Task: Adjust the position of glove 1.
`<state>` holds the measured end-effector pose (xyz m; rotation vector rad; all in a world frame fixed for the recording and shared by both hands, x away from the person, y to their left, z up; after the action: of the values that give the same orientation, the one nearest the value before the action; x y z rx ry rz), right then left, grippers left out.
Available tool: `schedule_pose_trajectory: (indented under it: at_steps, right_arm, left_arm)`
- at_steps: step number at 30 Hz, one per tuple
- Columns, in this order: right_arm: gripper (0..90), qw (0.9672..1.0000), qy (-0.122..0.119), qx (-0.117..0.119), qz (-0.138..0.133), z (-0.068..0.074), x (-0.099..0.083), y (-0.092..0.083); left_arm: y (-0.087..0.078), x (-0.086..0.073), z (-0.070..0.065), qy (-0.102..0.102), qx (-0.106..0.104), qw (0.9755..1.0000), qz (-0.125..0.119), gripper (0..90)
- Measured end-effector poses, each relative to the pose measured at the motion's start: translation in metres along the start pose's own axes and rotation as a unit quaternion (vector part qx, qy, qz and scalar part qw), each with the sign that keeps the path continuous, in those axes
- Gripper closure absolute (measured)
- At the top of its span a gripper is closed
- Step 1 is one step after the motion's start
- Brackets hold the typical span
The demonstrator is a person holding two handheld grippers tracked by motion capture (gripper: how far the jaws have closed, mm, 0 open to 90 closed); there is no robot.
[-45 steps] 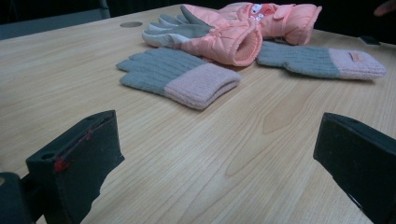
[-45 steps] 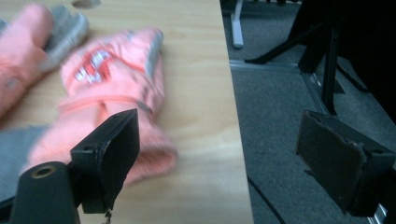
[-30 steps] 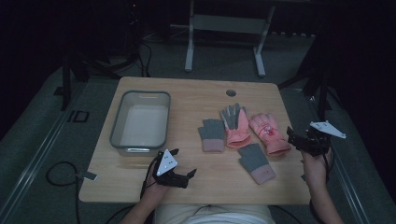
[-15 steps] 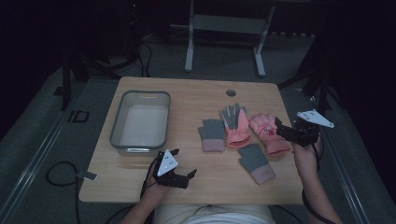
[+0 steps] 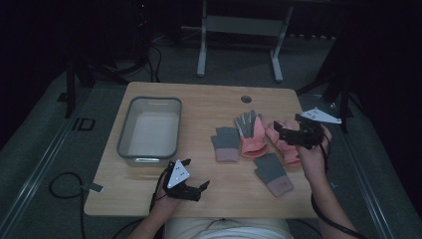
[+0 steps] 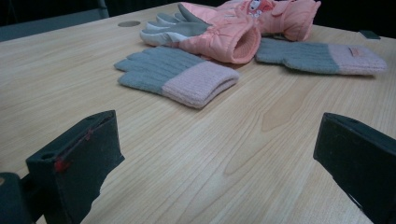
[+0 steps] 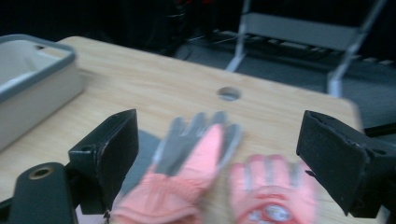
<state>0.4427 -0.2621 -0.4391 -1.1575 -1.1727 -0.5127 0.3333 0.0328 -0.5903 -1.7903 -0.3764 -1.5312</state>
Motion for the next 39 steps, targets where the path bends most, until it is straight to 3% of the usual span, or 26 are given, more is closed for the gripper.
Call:
schedule_pose_trajectory:
  at_steps: [3, 7, 13, 19, 30, 34, 39]
  right_arm:
    - [12.5, 0.999, 0.021, 0.038, 0.003, 0.012, 0.002, 0.01]
    - [11.4, 0.9984, -0.006, 0.056, 0.003, 0.031, 0.002, 0.022]
    - [13.8, 0.9953, -0.042, 0.08, 0.032, 0.06, -0.008, 0.045]
    - [21.3, 0.9917, -0.051, 0.105, 0.054, 0.083, -0.02, 0.068]
    - [36.5, 0.9864, -0.053, 0.118, 0.101, 0.111, -0.041, 0.109]
    - [45.0, 0.984, -0.058, 0.112, 0.126, 0.113, -0.053, 0.123]
    - [51.4, 0.9802, -0.045, 0.11, 0.158, 0.112, -0.064, 0.139]
  left_arm:
    - [0.0, 0.0, 0.0, 0.004, 0.001, 1.0, 0.001, 0.4]
    - [0.0, 0.0, 0.0, 0.003, -0.001, 1.0, 0.002, 0.4]
    - [0.0, 0.0, -0.001, 0.002, -0.002, 1.0, 0.001, 0.4]
    - [0.0, 0.0, -0.001, 0.001, -0.003, 1.0, 0.0, 0.4]
    - [0.0, 0.0, -0.001, 0.0, -0.005, 1.0, -0.001, 0.4]
    - [0.0, 0.0, -0.001, 0.0, -0.007, 1.0, -0.001, 0.4]
    - [0.0, 0.0, -0.001, 0.002, -0.007, 1.0, -0.002, 0.4]
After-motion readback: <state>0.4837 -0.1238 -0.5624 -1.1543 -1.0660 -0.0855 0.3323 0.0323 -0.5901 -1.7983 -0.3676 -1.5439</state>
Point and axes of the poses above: each handheld gripper's, and its own axes: y roughly forward along the jaws, x roughly out of its top, z roughly to its left, the point moved 8 cm from there along y, roughly forward along the jaws, and after that the axes turned 2 degrees about -y, right-handed, at the moved point
